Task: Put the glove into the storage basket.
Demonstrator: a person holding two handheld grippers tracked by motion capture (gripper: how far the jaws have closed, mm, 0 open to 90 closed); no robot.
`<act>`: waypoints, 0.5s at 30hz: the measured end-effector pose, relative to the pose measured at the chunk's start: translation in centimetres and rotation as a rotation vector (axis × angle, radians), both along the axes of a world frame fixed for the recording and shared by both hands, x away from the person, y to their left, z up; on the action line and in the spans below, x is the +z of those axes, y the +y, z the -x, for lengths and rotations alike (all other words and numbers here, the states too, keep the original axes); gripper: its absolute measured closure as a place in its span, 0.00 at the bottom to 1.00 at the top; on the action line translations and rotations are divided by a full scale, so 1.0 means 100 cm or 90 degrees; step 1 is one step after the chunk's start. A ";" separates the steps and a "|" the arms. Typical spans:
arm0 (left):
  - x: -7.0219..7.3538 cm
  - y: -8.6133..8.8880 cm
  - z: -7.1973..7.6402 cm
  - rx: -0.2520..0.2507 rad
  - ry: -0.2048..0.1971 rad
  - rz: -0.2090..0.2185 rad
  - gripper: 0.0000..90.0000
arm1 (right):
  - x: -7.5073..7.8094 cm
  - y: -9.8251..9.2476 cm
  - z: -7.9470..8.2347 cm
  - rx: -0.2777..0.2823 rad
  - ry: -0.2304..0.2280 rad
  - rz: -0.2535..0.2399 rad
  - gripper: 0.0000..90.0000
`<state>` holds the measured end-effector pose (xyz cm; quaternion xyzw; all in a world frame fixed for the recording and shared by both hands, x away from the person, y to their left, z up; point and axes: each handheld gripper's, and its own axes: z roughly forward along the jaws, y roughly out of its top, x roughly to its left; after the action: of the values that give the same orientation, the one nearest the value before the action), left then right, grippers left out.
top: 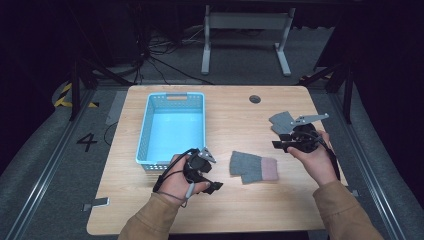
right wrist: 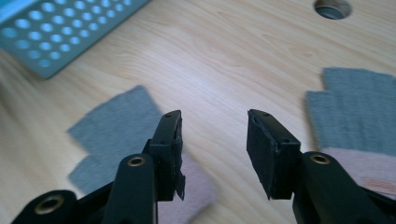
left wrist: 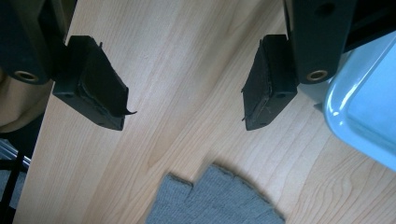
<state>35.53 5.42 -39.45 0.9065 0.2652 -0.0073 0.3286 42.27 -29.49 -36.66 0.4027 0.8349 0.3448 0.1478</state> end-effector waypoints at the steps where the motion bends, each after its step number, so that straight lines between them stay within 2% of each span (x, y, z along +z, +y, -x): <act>1: 0.000 0.000 0.000 0.000 0.000 0.000 0.35 | 0.000 -0.001 -0.004 -0.007 -0.001 0.006 0.63; 7: 0.000 0.007 0.001 0.011 -0.003 0.001 0.35 | -0.005 -0.010 -0.028 -0.042 0.003 0.024 0.60; 8: 0.000 0.007 0.001 0.011 -0.003 0.001 0.35 | -0.005 -0.010 -0.028 -0.042 0.003 0.024 0.60; 10: 0.001 0.009 0.001 0.014 -0.003 0.001 0.35 | -0.011 -0.015 -0.040 -0.059 0.004 0.029 0.58; 11: 0.001 0.009 0.001 0.014 -0.003 0.001 0.35 | -0.011 -0.015 -0.040 -0.059 0.004 0.029 0.58; 12: 0.001 0.009 0.001 0.014 -0.004 0.002 0.35 | -0.016 -0.019 -0.050 -0.078 0.011 0.039 0.57; 14: 0.001 0.010 0.001 0.015 -0.003 0.003 0.35 | -0.017 -0.020 -0.054 -0.084 0.013 0.043 0.57; 15: 0.001 0.010 0.001 0.016 -0.003 0.004 0.35 | -0.022 -0.024 -0.062 -0.098 0.023 0.048 0.57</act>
<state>35.45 6.42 -39.36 0.9022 0.2754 -0.0019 0.3318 48.50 -31.93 -38.86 0.4660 0.8164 0.2934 0.1739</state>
